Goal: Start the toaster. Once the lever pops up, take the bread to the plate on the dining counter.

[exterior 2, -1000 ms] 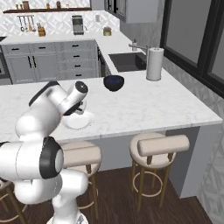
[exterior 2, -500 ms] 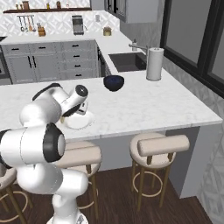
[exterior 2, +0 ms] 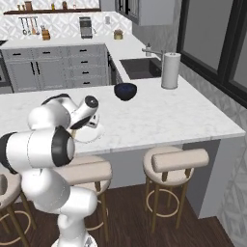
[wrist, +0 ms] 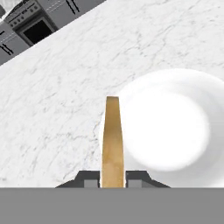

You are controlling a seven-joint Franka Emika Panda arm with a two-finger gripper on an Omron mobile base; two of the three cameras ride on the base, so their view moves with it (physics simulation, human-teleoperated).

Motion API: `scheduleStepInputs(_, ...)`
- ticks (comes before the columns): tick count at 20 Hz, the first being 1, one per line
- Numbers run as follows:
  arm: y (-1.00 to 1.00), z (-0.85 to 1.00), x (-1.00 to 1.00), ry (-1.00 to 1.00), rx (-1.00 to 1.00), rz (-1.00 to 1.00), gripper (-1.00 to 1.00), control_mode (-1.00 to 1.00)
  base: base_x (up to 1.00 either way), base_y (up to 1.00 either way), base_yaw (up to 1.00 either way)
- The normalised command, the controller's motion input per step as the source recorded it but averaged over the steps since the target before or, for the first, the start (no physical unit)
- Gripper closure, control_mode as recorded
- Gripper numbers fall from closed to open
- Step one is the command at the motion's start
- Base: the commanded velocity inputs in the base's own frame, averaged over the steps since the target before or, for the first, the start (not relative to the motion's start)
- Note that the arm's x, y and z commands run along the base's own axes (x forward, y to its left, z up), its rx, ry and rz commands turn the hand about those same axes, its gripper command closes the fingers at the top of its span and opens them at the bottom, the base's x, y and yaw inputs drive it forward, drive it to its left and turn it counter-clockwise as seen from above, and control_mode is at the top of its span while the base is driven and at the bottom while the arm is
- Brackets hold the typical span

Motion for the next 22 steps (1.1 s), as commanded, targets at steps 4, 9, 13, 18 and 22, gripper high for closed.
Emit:
scheduleStepInputs(4, -0.03, -0.32, 0.13, 0.0, -0.06, 0.0, 1.0, -1.0, 0.0, 0.0, 0.0)
scheduleStepInputs(9, 0.0, -0.11, 0.21, 0.0, -0.01, 0.0, 1.0, -1.0, 0.0, 0.0, 0.0)
scheduleStepInputs(13, 0.0, 0.01, 0.14, 0.0, 0.0, 0.0, 1.0, -1.0, 0.0, 0.0, 0.0)
scheduleStepInputs(18, 0.07, 0.0, 0.19, 0.0, 0.0, 0.0, 1.0, -1.0, 0.0, 0.0, 0.0)
scheduleStepInputs(22, 0.09, 0.0, 0.2, -0.01, 0.0, 0.0, 1.0, -1.0, 0.0, 0.0, 0.0)
